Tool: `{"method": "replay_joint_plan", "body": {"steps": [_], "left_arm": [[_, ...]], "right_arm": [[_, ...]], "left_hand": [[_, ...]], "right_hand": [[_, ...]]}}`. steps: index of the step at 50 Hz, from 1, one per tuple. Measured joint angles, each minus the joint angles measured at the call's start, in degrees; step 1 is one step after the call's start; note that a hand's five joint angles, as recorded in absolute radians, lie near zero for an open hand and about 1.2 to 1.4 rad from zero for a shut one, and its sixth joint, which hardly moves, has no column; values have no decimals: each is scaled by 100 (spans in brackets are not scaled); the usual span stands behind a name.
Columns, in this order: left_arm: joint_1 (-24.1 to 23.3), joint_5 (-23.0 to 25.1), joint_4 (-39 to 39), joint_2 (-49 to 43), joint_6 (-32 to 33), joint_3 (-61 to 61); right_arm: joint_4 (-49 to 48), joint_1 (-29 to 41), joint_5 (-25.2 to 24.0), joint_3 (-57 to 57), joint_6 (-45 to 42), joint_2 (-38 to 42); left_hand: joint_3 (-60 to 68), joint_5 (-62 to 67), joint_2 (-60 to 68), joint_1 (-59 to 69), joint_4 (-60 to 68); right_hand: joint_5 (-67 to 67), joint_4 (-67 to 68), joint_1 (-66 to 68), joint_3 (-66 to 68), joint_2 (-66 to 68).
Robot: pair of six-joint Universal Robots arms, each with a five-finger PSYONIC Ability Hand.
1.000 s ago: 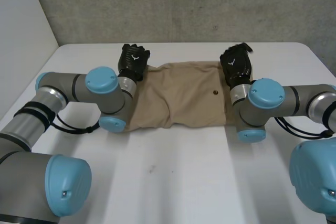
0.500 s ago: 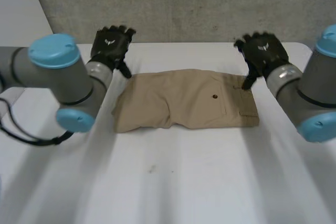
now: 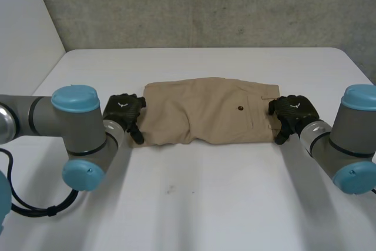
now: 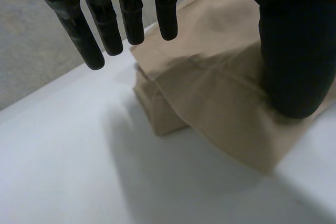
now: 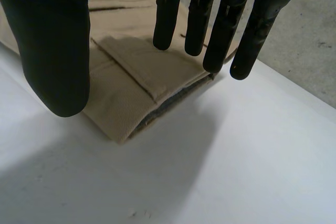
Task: Fold the shorts.
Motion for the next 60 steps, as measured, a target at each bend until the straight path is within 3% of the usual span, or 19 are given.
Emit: {"method": "replay_joint_plan", "body": {"steps": [6, 11, 13, 21, 28, 35, 38, 46, 49, 54, 57, 58, 59, 60], "left_arm": [[40, -264, 91, -229, 98, 303], [151, -386, 91, -374, 410, 452], [189, -389, 81, -350, 546, 426], [191, -341, -10, 391, 663, -15], [196, -163, -54, 1713, 601, -743], [215, 86, -48, 2421, 323, -1095], [224, 173, -41, 2582, 70, -1146], [195, 209, -4, 2587, -312, -1008], [163, 199, 14, 2517, -444, -843], [83, 183, 12, 2349, -688, -538], [36, 181, -6, 2261, -838, -374], [3, 181, -26, 2191, -960, -241], [3, 181, -26, 2191, -960, -241], [-19, 181, -46, 2138, -1050, -128]], "right_arm": [[-92, 1, 16, -18, -20, 106], [-117, -2, 26, -18, -47, 84], [-126, -19, 34, -17, -61, 33], [48, -164, 89, 20, -449, -366], [803, -509, 125, -62, -1880, -766], [1237, -549, 197, -481, -3117, -937], [1307, -159, 219, -927, -3529, -954], [1139, 1087, 18, -1617, -3650, -674], [859, 1929, -443, -1860, -3587, -256], [708, 2497, -1002, -1899, -3486, 243], [736, 2592, -1131, -1876, -3409, 379], [777, 2634, -1181, -1864, -3313, 451], [777, 2634, -1181, -1864, -3313, 451], [822, 2652, -1192, -1856, -3197, 484]], "left_hand": [[0, 0, 0, 0, 0], [-6, -23, -11, -10, -5], [-170, -291, -167, -143, -199], [-830, -907, -943, -892, -932], [-830, -907, -950, -892, -932], [-830, -908, -950, -892, -932], [-830, -908, -949, -892, -932], [-830, -906, -950, -892, -932], [-830, -908, -950, -892, -932], [-830, -908, -950, -892, -932], [-830, -908, -950, -892, -932], [-830, -906, -950, -892, -932], [-830, -906, -950, -892, -932], [-830, -906, -950, -892, -932]], "right_hand": [[656, 722, 618, 709, 747], [3044, 3261, 2185, 3183, 3274], [3343, 3624, 2548, 3503, 3596], [3384, 3675, 2686, 3542, 3609], [3491, 3676, 2743, 3542, 3610], [3493, 3679, 2843, 3542, 3610], [3493, 3679, 2877, 3542, 3610], [3493, 3679, 2877, 3634, 3610], [3526, 3680, 2877, 3659, 3610], [3564, 3675, 2870, 3662, 3598], [3145, 3195, 2380, 3188, 3044], [1950, 1942, 1146, 1946, 1868], [1950, 1942, 1146, 1946, 1868], [607, 559, -190, 586, 329]]}}
